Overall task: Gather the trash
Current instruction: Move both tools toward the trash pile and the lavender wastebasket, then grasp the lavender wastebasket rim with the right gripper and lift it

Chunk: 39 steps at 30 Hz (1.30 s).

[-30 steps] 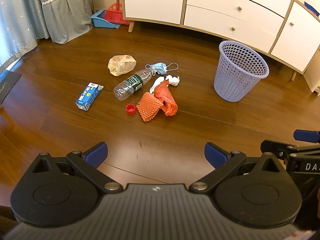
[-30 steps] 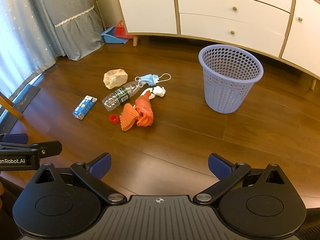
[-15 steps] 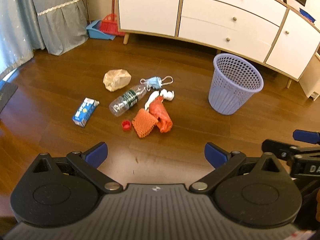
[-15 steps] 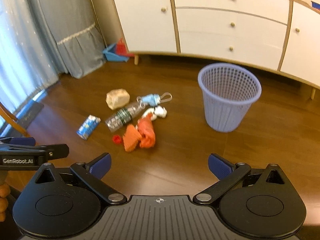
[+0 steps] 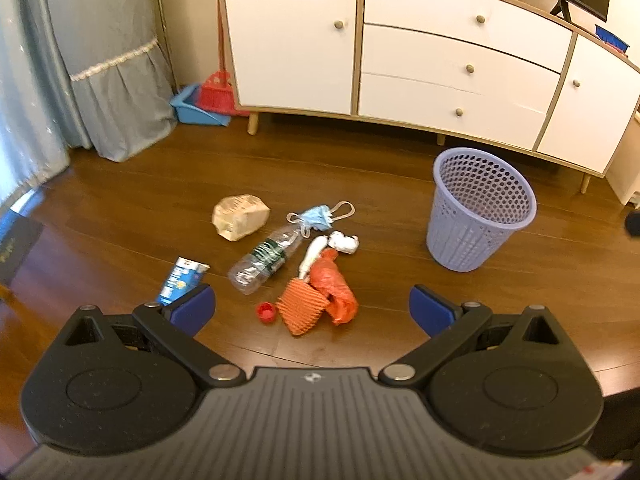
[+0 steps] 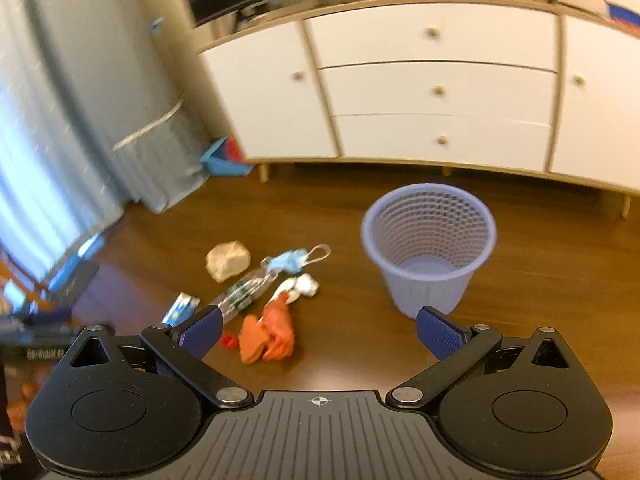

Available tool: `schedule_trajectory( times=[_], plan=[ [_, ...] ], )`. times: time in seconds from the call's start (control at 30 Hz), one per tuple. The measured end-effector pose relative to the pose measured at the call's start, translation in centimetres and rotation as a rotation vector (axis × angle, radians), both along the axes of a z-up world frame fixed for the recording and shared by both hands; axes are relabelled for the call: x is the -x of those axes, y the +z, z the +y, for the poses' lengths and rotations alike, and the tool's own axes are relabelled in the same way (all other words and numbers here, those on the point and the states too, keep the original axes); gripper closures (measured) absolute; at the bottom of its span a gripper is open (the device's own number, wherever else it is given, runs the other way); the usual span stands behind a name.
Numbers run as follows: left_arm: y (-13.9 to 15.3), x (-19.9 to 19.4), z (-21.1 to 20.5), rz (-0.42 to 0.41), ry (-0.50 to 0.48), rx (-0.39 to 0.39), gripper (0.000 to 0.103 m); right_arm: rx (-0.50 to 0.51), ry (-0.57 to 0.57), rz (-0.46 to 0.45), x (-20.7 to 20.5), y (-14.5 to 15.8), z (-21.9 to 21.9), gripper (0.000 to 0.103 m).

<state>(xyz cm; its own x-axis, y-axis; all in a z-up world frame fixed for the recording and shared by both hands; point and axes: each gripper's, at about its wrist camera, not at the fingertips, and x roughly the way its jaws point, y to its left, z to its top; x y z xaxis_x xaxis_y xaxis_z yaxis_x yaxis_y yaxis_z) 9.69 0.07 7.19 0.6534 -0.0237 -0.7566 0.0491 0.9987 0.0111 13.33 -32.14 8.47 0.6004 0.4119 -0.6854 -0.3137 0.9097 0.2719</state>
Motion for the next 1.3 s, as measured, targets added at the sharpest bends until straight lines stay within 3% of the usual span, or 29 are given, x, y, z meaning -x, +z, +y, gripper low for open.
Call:
schedule_trajectory(
  times=[0.03, 0.1, 0.23, 0.4, 0.5, 0.73, 0.87, 1.07, 1.3],
  plan=[
    [-0.5, -0.5, -0.2, 0.009, 0.003, 0.007, 0.001, -0.005, -0.023, 0.006, -0.9, -0.5, -1.0, 0.002],
    [-1.8, -1.9, -0.5, 0.026, 0.011, 0.014, 0.001, -0.001, -0.061, 0.027, -2.8, -1.9, -2.6, 0.016],
    [-4.7, -4.8, -1.0, 0.05, 0.026, 0.007, 0.001, -0.036, -0.133, 0.095, -6.5, -5.7, -5.8, 0.023],
    [-8.4, -8.2, -1.1, 0.065, 0.029, -0.002, 0.001, -0.087, -0.198, 0.104, -11.1, -10.6, -8.7, 0.036],
    [-10.5, -10.0, -0.8, 0.058, 0.032, -0.019, 0.001, -0.129, -0.245, 0.11, -13.9, -13.8, -10.1, 0.051],
    [-15.3, -13.7, 1.7, 0.059, 0.09, -0.024, 0.001, -0.218, -0.368, 0.136, -19.1, -20.0, -13.1, 0.057],
    [-17.3, -15.2, 3.2, 0.064, 0.131, -0.015, 0.001, -0.27, -0.418, 0.154, -20.8, -22.2, -14.3, 0.058],
    [-19.6, -16.2, 4.3, 0.066, 0.143, -0.026, 0.001, -0.267, -0.421, 0.16, -22.9, -23.6, -14.8, 0.062],
    [-21.5, -15.9, 4.5, 0.079, 0.124, -0.048, 0.001, -0.226, -0.369, 0.177, -23.6, -24.1, -13.0, 0.081]
  ],
)
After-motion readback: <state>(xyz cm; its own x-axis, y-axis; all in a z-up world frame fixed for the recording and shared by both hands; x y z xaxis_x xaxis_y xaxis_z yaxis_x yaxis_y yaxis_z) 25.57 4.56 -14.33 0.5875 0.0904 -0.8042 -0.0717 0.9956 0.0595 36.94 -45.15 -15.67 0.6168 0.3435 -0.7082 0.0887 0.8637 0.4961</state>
